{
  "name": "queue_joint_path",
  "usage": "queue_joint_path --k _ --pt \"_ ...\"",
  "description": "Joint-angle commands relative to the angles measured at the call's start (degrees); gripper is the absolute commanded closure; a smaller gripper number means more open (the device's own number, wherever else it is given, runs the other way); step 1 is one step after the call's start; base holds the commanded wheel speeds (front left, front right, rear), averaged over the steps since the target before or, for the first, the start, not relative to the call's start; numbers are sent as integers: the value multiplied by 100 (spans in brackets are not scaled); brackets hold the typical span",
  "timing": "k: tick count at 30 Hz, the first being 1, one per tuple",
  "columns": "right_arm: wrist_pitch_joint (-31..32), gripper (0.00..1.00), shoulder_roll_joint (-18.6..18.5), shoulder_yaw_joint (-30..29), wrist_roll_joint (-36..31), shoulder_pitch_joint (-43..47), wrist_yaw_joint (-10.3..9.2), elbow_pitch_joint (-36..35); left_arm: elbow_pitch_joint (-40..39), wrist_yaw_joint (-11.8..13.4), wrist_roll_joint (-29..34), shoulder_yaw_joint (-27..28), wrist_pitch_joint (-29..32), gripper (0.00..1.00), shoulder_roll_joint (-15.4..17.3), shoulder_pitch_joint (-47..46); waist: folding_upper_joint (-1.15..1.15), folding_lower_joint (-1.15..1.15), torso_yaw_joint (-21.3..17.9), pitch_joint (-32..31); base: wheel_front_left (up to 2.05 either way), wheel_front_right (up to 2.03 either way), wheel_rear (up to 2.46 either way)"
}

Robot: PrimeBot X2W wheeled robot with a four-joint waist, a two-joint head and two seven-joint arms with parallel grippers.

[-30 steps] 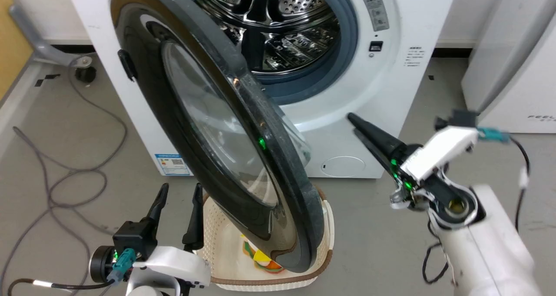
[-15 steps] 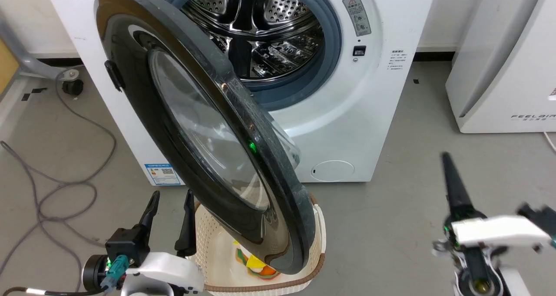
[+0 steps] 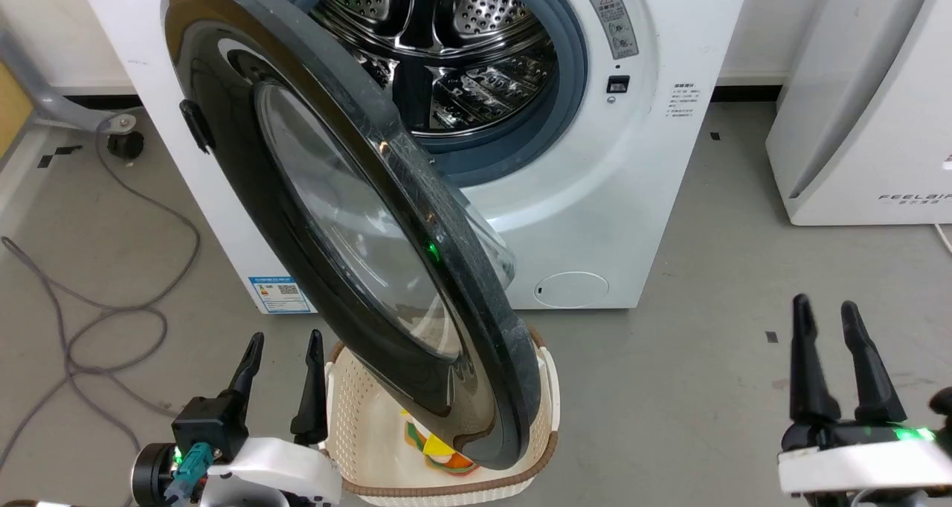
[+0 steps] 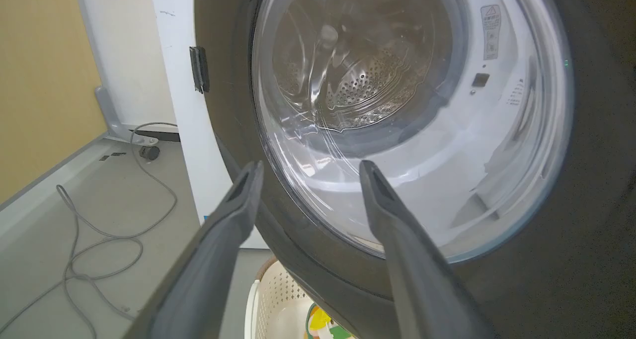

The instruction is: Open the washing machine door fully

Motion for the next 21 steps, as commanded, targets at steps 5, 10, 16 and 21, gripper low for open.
queue_joint_path --k 5,10,16,21 --pt "279 0 55 -75 -1478 367 6 -539 -3 6 29 42 -30 0 26 18 0 0 19 26 0 0 0" --pt "558 0 65 -119 -2111 589 6 -647 11 7 65 39 -30 0 23 37 0 0 23 7 0 0 0" --pt "699 0 66 -88 -2227 668 6 -524 69 -16 126 -18 -30 0 33 74 0 0 51 -29 0 0 0" --pt "733 0 67 -92 -2215 670 6 -466 144 -22 127 -23 -30 97 43 66 0 0 49 -42 0 0 0"
